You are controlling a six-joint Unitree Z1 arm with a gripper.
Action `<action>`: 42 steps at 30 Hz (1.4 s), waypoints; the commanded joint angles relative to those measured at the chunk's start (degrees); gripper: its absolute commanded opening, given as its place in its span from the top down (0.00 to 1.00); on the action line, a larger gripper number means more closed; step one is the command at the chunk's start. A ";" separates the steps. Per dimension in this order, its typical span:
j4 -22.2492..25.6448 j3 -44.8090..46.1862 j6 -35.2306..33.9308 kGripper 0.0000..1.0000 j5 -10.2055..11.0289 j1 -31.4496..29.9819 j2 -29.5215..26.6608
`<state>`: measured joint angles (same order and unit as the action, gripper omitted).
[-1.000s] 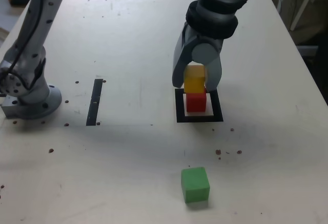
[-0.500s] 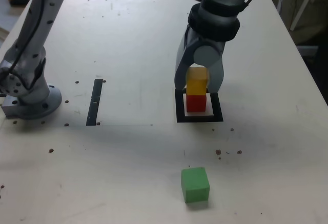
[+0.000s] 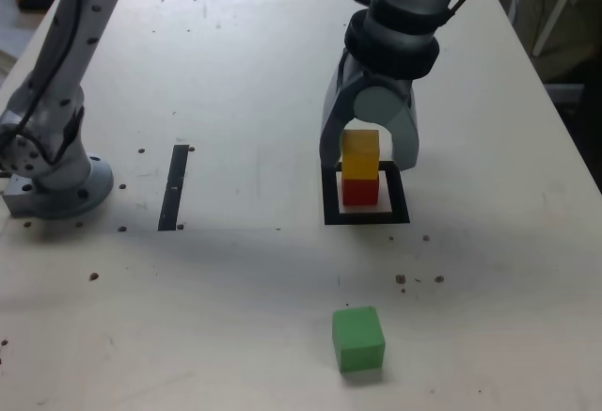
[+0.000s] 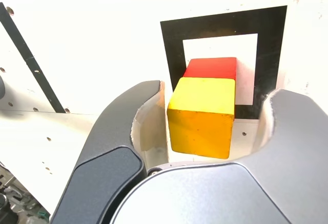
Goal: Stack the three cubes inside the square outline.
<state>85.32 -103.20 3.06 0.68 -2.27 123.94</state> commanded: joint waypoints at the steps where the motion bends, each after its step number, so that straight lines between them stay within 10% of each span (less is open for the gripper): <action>1: -0.07 0.32 0.11 0.01 0.13 -0.12 -0.77; 22: 0.25 3.66 -1.31 0.00 7.06 -9.37 -11.04; 42: 1.15 1.70 -17.72 0.01 -0.49 -23.54 -6.72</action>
<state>86.53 -101.27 -14.16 0.41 -25.51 116.76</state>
